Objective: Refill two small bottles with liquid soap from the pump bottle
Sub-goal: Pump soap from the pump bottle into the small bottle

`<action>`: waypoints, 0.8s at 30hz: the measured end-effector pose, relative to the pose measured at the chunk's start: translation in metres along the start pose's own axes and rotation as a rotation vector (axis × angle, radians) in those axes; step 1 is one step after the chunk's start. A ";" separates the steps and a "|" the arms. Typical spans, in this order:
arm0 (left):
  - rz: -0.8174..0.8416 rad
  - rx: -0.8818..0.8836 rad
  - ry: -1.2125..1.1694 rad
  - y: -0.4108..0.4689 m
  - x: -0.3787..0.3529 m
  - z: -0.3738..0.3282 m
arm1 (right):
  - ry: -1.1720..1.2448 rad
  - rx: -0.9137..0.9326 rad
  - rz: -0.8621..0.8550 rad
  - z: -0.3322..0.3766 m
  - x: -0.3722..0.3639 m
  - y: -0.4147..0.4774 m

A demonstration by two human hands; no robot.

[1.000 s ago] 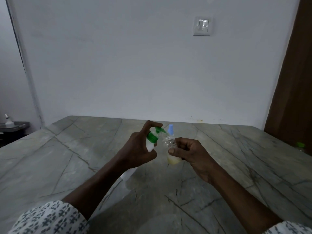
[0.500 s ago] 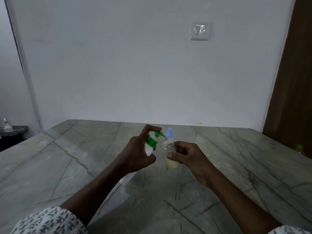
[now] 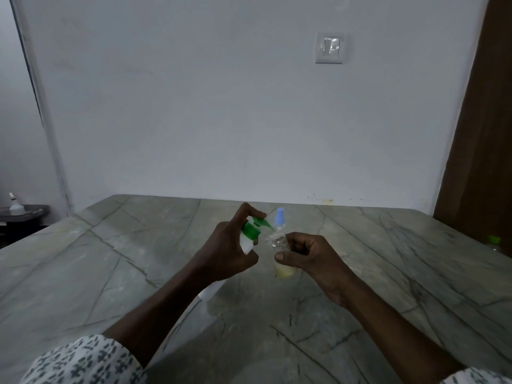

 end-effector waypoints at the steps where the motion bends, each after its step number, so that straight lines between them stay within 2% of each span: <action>1: 0.004 0.001 -0.003 0.000 0.000 0.000 | 0.004 0.004 -0.001 0.001 0.000 0.000; 24: 0.006 0.001 -0.002 0.000 0.000 -0.003 | -0.006 0.038 -0.018 0.005 0.001 -0.002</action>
Point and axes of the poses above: each hand's wrist, its own y-axis towards the middle knuckle, its own x-axis out of the back of the hand, z = x × y, the point moved 6 cm from there along y, towards the middle knuckle, and after that the axes turned 11 degrees about -x, right-handed, at the moved point
